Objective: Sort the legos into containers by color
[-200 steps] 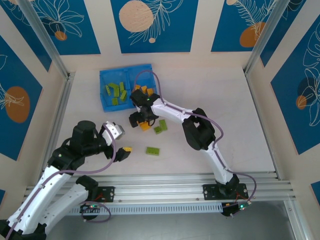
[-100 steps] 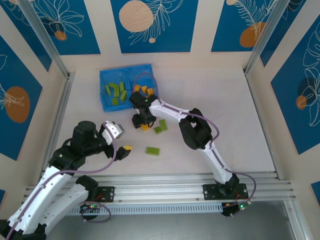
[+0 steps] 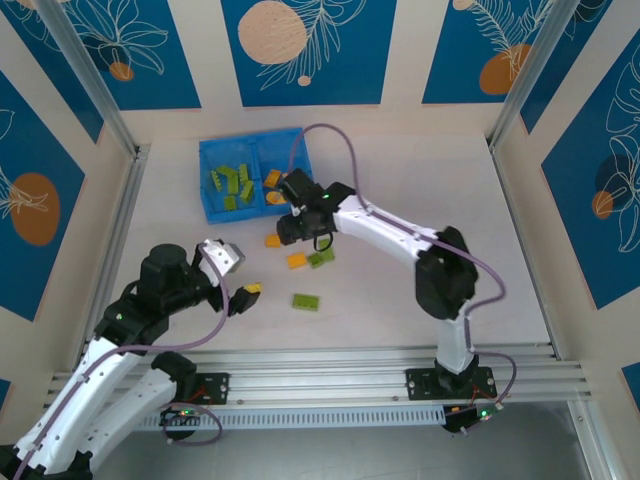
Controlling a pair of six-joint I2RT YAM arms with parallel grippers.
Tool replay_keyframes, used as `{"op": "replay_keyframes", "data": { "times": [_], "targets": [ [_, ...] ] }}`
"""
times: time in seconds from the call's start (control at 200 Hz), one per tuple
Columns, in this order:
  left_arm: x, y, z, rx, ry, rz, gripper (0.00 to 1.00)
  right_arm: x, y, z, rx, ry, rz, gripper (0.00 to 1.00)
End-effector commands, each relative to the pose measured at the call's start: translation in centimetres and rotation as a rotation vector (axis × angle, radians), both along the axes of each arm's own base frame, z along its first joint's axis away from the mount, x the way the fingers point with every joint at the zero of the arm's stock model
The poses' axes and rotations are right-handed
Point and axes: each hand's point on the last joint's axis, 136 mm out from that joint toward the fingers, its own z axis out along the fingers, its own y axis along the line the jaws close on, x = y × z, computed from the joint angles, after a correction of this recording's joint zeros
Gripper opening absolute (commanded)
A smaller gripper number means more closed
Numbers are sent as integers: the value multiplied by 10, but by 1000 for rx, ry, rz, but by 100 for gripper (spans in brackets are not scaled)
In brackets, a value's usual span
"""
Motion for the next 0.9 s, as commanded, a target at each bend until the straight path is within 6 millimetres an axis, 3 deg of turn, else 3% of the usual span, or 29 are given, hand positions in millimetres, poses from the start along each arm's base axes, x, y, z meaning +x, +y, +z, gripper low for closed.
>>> {"op": "replay_keyframes", "data": {
  "times": [0.0, 0.135, 0.27, 0.36, 0.39, 0.465, 0.655, 0.895],
  "targets": [
    [16, 13, 5, -12, -54, 125, 100, 13, 0, 33, 48, -128, -36, 60],
    [23, 27, 7, -8, -92, 215, 100, 58, 9, 54, 28, -292, -33, 59],
    [23, 32, 6, -9, -106, 240, 100, 130, 11, 34, -92, -339, -63, 57],
    [25, 30, 8, -15, -112, 237, 100, 165, 17, 13, -145, -339, -44, 57],
    [26, 31, 9, -12, -114, 242, 100, 177, 21, 18, -142, -370, -42, 57],
    [29, 33, 7, 1, -109, 253, 100, 200, 27, 9, -140, -415, -32, 57],
    [29, 33, 0, -4, -88, 261, 100, 233, 50, -5, -70, -535, 55, 58],
    [32, 32, -6, 8, -64, 264, 100, 258, 67, 18, 11, -696, 92, 61]
  ]
}}
